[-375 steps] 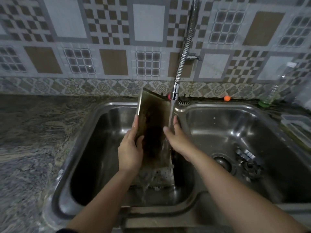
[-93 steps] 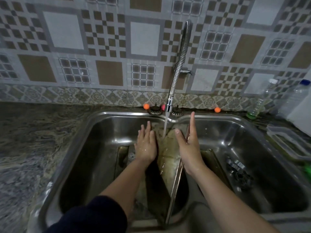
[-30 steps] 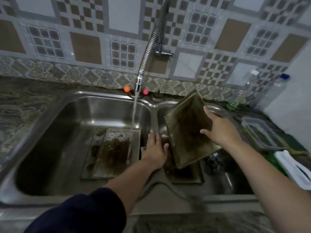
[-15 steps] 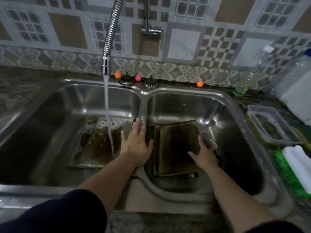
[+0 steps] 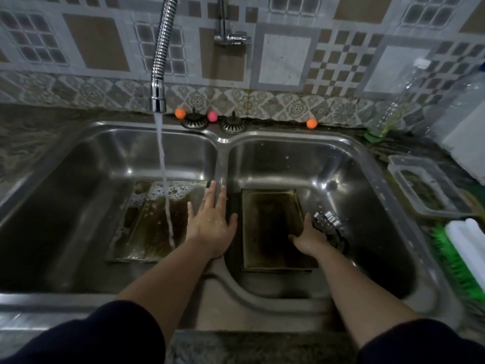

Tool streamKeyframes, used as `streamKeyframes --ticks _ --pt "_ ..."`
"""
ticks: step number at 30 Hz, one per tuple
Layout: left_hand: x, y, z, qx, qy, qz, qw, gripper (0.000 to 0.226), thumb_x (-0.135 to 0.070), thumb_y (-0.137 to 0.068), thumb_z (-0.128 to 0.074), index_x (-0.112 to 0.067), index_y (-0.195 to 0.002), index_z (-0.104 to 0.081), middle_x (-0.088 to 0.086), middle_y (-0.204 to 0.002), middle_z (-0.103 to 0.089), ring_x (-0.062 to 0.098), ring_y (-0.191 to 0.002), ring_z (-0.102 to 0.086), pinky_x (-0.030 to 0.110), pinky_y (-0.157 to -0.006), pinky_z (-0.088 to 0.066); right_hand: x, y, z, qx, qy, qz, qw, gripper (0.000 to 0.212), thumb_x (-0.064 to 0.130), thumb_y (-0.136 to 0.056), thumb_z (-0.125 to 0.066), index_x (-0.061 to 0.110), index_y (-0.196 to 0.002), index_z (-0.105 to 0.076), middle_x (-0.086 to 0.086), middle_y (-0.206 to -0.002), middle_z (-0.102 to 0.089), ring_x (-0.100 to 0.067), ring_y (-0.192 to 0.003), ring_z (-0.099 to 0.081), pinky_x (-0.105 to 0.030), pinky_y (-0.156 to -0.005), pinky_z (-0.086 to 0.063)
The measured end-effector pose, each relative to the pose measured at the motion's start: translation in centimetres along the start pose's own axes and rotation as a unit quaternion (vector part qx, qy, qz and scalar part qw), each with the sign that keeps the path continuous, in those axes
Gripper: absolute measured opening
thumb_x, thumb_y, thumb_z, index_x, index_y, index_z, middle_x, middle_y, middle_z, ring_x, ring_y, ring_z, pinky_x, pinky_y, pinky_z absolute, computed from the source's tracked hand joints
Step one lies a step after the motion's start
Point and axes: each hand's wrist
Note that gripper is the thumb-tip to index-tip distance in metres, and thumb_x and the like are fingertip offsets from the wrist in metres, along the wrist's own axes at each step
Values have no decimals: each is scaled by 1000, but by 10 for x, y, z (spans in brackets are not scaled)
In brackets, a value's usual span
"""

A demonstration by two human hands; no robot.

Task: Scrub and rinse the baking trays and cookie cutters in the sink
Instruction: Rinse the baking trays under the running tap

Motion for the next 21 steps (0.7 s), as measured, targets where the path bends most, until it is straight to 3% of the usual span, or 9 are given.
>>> streamKeyframes --ticks 4,8,11,15,18,21 --pt "-1 -1 1 11 -2 -1 1000 70 -50 -98 -25 -24 -152 12 -2 -156 26 18 -147 9 47 -117 8 19 8 6 -12 34 18 999 86 44 -93 -52 22 -153 5 -15 -156 -25 -40 -138 -29 -45 -112 -30" --pt "1 2 4 26 31 -9 999 69 -50 -99 -25 -24 -152 11 -5 -156 27 16 -147 6 47 -117 5 71 38 15 -46 14 108 993 72 41 -94 -51 24 -153 -13 -10 -153 -32 -34 -136 -35 -43 -111 -34" --pt "9 5 7 59 91 -26 994 62 -49 -100 -19 -28 -152 7 -7 -157 25 16 -148 2 51 -117 0 118 71 13 -93 -27 175 980 61 34 -95 -52 28 -149 -26 -4 -153 -33 -28 -139 -31 -43 -112 -33" --pt "52 7 7 119 108 -44 986 59 -55 -98 -13 -37 -151 6 -11 -158 19 16 -147 11 61 -115 -5 171 118 -9 -161 -89 272 945 46 23 -97 -50 28 -141 -40 2 -145 -40 -17 -135 -34 -35 -110 -35" --pt "98 5 11 135 93 11 986 59 -49 -101 -20 -29 -152 0 -6 -160 8 20 -148 7 57 -116 -7 201 128 -38 -117 -166 272 941 43 13 -98 -45 28 -137 -44 4 -138 -46 -10 -116 -50 -22 -92 -44" --pt "143 1 11 126 95 78 984 62 -53 -98 -24 -30 -153 -7 0 -161 3 23 -148 2 51 -118 -9 225 117 -67 -28 -203 196 959 50 7 -97 -43 27 -143 -38 -2 -145 -43 -18 -125 -49 -24 -95 -41"
Point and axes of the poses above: each hand's wrist, its own y-axis away from the middle knuckle, its own z-axis out of the back of the hand, x = y × z
